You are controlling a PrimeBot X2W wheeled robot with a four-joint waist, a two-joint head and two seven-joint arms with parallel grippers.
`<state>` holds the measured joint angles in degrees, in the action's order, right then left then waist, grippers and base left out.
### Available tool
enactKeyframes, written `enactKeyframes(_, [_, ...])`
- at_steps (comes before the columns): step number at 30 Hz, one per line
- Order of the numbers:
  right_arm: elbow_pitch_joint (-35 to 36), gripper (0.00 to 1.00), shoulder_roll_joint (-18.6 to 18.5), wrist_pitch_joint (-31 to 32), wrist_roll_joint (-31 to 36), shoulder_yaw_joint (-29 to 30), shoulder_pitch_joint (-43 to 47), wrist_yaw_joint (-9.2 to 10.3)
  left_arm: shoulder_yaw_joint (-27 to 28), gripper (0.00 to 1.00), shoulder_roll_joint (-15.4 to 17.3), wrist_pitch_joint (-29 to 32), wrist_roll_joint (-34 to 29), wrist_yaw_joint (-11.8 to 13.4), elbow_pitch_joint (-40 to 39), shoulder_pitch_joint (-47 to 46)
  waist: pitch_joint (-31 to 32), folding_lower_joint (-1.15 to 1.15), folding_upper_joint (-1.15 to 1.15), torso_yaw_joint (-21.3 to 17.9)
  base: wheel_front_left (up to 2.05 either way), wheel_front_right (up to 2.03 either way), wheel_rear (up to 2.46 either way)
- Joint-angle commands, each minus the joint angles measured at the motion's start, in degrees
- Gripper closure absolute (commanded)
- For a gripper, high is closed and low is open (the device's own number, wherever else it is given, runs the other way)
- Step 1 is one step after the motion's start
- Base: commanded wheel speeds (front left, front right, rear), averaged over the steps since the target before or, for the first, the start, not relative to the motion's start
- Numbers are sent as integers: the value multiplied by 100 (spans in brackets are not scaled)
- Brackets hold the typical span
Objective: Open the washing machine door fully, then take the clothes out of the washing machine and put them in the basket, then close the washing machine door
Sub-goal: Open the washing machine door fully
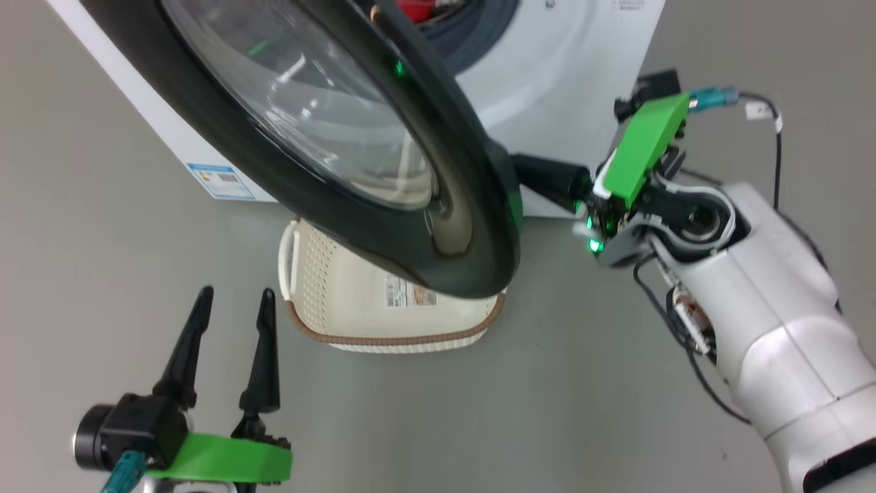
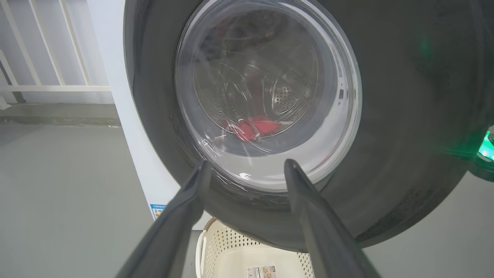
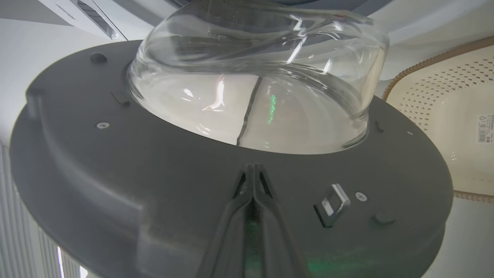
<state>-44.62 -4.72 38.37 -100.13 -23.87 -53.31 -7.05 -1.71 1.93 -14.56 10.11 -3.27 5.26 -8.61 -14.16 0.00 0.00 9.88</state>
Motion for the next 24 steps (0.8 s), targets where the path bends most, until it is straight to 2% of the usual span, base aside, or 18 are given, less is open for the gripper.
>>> enactKeyframes(1, [211,100,181,56,-93,-104,113,-44,219,0,95,-44,39,61,-114,37,215,0,0,138,0,0,0])
enactKeyframes(14, [461,100,183,-57,-972,-976,880,-44,298,0,95,-44,-16,25,-23,502,1051,0,0,539,0,0,0])
enactKeyframes(24, [596,100,184,-314,-1501,-1606,1062,-44,303,0,95,-44,-57,-22,24,720,1378,0,0,941,0,0,0])
